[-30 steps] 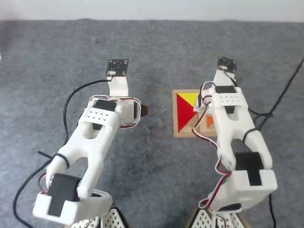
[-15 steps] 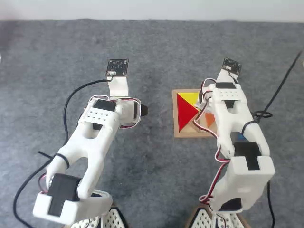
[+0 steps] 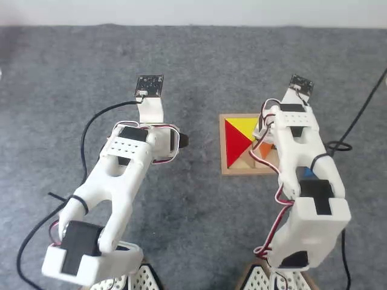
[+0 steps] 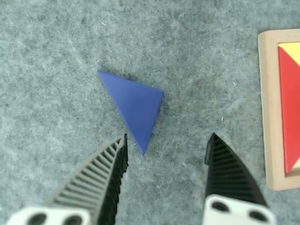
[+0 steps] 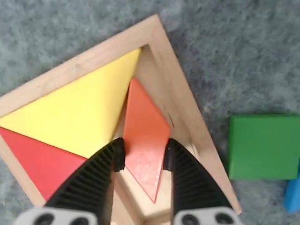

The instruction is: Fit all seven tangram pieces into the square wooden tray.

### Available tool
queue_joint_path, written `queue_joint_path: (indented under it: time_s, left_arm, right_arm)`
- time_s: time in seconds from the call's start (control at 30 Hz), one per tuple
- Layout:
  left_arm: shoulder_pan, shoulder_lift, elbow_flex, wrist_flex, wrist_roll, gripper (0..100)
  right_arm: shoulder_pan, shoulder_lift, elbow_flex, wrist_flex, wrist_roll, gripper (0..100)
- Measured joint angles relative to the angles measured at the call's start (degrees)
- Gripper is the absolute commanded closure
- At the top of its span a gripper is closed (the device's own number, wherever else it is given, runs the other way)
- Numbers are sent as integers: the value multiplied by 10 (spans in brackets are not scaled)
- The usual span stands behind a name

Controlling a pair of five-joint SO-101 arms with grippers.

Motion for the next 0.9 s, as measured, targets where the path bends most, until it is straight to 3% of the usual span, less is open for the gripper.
queue_joint_path:
  time_s: [0.23, 0.37, 0.47, 0.8, 0.9]
  left_arm:
    - [0, 0, 0, 0, 0, 746]
    - [0, 0, 0, 0, 0, 746]
    - [0, 0, 0, 0, 0, 746]
    - [0, 0, 0, 0, 0, 746]
    - [0, 0, 0, 0, 0, 746]
  right_arm:
    - [-3, -87, -7, 79, 63, 981]
    - [-2, -127, -7, 107, 138, 980]
    - [-4, -132, -7, 113, 247, 979]
    - [-10, -133, -17, 113, 741, 979]
    - [-19, -133, -17, 109, 815, 979]
